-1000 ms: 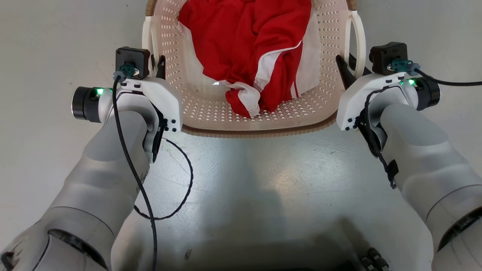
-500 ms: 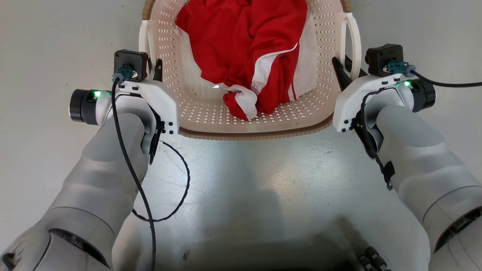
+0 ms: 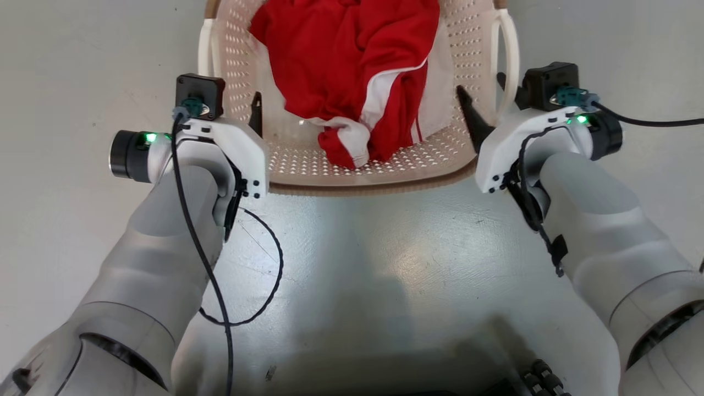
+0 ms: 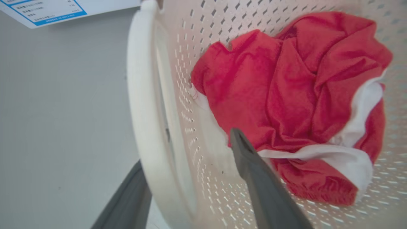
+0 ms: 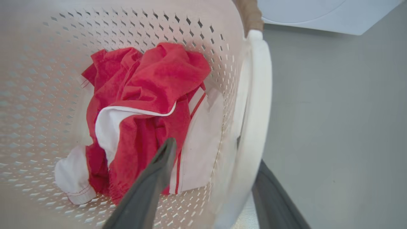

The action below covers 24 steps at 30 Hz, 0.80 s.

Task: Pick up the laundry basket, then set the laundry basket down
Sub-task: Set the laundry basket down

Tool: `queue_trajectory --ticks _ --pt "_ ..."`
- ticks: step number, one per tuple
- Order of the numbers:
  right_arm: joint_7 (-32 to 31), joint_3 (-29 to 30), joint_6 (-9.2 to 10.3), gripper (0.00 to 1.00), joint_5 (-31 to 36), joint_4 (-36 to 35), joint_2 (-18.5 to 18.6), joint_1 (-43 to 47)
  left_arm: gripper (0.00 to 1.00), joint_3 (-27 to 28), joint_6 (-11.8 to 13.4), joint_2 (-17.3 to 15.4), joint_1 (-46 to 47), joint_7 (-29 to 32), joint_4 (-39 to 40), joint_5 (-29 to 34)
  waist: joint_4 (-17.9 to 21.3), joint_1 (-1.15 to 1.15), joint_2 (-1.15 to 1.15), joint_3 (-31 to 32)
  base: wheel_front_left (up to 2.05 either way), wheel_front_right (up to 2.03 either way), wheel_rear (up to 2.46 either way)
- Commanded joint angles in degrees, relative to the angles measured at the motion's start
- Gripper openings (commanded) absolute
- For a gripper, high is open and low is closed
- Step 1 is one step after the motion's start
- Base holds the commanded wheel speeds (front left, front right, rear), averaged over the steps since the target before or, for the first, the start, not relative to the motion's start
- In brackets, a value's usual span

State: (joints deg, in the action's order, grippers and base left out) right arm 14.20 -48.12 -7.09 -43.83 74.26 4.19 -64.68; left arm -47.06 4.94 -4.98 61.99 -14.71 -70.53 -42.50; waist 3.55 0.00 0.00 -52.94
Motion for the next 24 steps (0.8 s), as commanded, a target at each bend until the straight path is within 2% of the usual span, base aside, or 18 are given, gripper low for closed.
queue_trajectory --ticks 1,18,24 --pt "0.79 -0.09 -0.40 1.00 0.56 -0.72 -1.30 2.52 1.00 0.81 -0.24 -1.05 0.55 -0.29 0.17 0.38 0.02 0.00 0.00 0.09 0.00 0.00 0.00" --pt "0.80 5.78 -0.40 1.00 3.99 -1.26 -1.31 4.51 1.00 1.47 0.05 -0.72 -0.72 -0.29 -1.51 0.28 0.74 0.00 0.00 2.43 0.00 0.00 0.00" --pt "0.80 8.17 -0.40 1.00 5.85 -1.75 -1.31 5.45 1.00 1.77 0.85 -1.14 -1.60 -0.29 -1.98 0.15 1.14 0.00 0.00 4.49 0.00 0.00 0.00"
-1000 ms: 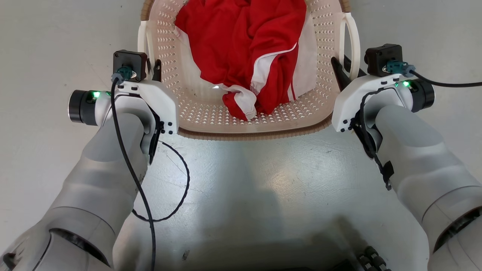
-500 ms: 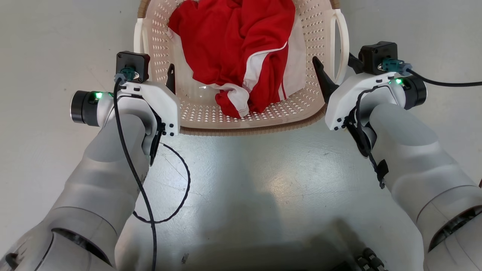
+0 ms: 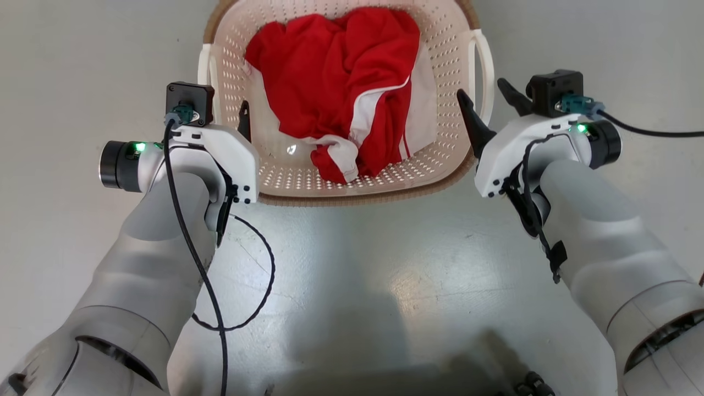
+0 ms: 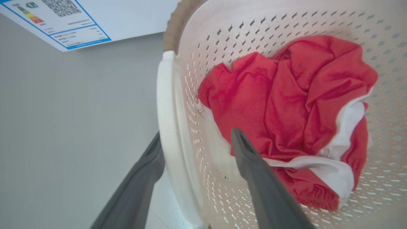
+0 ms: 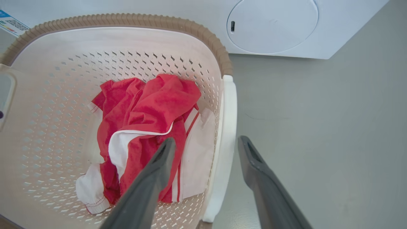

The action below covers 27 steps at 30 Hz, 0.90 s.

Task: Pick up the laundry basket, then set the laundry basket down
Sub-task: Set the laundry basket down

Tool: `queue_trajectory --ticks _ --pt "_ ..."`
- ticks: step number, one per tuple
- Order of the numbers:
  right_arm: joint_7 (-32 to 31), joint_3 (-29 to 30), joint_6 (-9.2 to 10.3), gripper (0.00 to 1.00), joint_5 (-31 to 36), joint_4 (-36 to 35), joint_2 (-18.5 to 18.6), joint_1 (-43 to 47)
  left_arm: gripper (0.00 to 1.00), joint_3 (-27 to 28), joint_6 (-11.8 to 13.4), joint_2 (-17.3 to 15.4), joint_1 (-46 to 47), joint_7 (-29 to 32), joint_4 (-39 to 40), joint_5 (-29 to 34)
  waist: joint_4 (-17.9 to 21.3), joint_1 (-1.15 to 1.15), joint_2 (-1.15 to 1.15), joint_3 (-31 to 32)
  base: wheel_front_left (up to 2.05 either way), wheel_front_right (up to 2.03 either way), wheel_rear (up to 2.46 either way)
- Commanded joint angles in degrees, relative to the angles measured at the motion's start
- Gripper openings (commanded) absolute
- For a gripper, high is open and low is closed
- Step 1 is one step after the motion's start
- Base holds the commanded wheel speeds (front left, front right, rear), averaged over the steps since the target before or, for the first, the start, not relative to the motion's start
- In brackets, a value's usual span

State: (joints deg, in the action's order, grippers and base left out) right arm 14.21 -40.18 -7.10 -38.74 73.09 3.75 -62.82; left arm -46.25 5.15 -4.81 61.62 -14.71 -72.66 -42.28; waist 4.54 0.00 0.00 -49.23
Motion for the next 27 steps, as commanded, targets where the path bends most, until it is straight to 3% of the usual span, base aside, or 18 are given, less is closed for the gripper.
queue_trajectory --ticks 1,14,27 --pt "0.79 0.65 -0.39 1.00 1.11 -0.66 -0.87 3.81 1.00 1.02 0.77 -1.43 -1.43 -0.29 0.09 -0.10 0.20 0.00 0.00 1.21 0.00 0.00 0.00" --pt "0.79 6.88 -0.39 1.00 6.79 -2.68 -0.29 7.90 1.00 2.25 1.59 -1.69 -5.63 -0.28 -0.52 -1.89 0.19 0.00 0.00 9.31 0.00 0.00 0.00" --pt "0.79 16.61 -0.39 1.00 16.62 -8.64 2.47 15.65 1.00 8.20 1.84 -2.67 -13.39 -0.29 9.41 -0.51 -1.32 0.00 0.00 20.80 0.00 0.00 0.00"
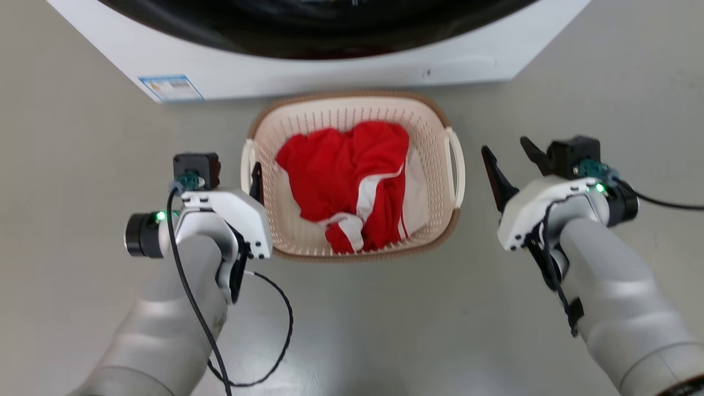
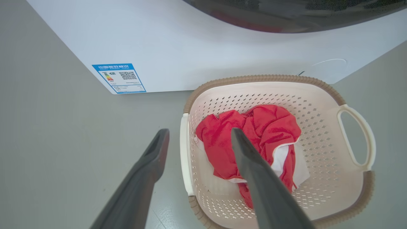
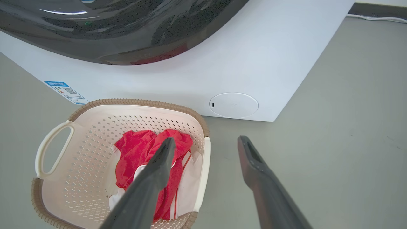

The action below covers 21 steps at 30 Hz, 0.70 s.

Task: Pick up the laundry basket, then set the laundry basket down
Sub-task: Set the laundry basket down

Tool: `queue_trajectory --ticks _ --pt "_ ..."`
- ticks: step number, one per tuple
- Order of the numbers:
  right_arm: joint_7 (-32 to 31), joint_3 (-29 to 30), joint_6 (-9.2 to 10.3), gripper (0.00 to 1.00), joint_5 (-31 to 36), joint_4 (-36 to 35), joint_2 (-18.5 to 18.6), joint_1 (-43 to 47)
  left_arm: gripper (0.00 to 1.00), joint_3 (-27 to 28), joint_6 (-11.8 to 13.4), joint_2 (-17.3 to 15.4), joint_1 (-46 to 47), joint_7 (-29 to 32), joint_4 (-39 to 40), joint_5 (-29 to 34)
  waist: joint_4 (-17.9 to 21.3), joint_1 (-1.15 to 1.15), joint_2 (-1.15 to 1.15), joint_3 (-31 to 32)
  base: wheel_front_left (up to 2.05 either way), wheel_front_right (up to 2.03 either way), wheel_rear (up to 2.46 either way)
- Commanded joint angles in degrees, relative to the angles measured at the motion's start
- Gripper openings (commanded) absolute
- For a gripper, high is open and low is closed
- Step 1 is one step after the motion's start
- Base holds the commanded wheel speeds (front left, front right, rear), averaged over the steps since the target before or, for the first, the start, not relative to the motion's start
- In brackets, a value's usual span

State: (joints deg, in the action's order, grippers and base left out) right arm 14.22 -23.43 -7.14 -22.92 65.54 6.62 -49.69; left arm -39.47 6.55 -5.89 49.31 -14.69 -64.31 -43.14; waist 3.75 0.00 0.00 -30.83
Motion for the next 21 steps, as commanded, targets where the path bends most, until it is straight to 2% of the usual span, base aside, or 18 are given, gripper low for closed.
queue_trajectory --ticks 1,5,12,21 --pt "0.78 0.92 -0.35 1.00 1.80 -1.83 -0.12 3.24 1.00 1.91 0.41 -1.58 -1.87 -0.30 1.82 0.73 -0.62 0.00 0.00 3.24 0.00 0.00 0.00" --pt "0.78 5.85 -0.35 1.00 6.58 -5.70 0.73 6.22 1.00 4.30 0.50 -1.99 -4.96 -0.30 4.95 2.40 -0.70 0.00 0.00 6.32 0.00 0.00 0.00" --pt "0.78 13.96 -0.35 1.00 14.47 -12.23 -0.02 11.74 1.00 10.48 0.82 -3.38 -10.91 -0.30 11.76 5.70 -0.28 0.00 0.00 11.33 0.00 0.00 0.00" --pt "0.78 19.60 -0.35 1.00 21.05 -17.87 -0.82 17.98 1.00 16.68 0.33 -4.13 -18.45 -0.30 18.43 10.60 -0.15 0.00 0.00 17.99 0.00 0.00 0.00"
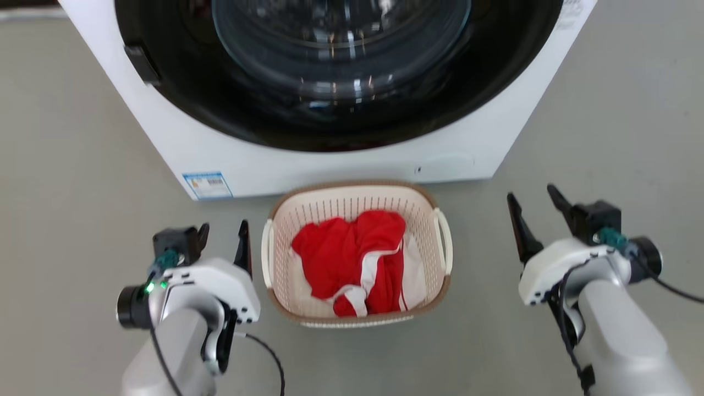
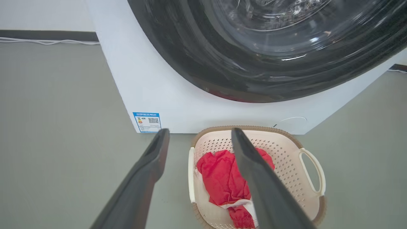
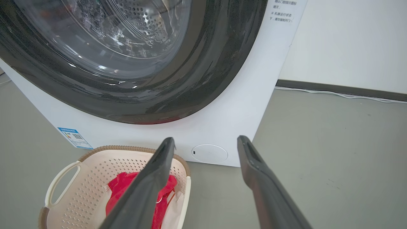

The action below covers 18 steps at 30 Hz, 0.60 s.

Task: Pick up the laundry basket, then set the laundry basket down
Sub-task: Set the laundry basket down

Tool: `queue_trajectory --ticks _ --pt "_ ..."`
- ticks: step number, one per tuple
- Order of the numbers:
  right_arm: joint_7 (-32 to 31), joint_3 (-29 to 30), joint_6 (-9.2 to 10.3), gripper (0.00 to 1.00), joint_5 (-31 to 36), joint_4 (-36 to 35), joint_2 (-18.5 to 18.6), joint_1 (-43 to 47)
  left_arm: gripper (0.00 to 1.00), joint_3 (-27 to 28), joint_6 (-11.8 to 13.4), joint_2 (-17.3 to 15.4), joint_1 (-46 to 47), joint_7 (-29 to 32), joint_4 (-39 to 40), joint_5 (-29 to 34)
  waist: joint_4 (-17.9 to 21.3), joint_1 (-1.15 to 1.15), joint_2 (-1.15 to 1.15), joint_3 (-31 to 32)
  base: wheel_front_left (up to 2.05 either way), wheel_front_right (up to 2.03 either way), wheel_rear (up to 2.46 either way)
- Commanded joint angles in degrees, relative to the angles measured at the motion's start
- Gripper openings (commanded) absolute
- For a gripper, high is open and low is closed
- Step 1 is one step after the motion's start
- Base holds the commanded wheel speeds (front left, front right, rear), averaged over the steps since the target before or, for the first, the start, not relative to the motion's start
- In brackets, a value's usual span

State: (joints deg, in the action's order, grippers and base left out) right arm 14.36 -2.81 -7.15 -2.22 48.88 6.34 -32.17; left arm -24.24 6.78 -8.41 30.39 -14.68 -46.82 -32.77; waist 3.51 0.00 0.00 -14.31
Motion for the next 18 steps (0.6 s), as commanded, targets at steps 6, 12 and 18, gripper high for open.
queue_trajectory --ticks 6,12,18 --pt "0.63 0.74 -0.34 1.00 2.22 -4.34 -1.11 4.69 1.00 6.41 -0.53 -1.35 -5.66 -0.31 5.00 2.43 0.29 0.00 0.00 6.61 0.00 0.00 0.00" --pt "0.63 2.39 -0.34 1.00 2.71 -7.77 -0.87 9.84 1.00 11.26 -1.31 -0.35 -12.36 -0.31 7.97 4.39 -0.55 0.00 0.00 11.94 0.00 0.00 0.00" --pt "0.63 2.36 -0.34 1.00 2.55 -11.54 -0.76 13.62 1.00 14.75 -2.14 0.33 -17.05 -0.31 11.14 6.52 -0.82 0.00 0.00 14.17 0.00 0.00 0.00"
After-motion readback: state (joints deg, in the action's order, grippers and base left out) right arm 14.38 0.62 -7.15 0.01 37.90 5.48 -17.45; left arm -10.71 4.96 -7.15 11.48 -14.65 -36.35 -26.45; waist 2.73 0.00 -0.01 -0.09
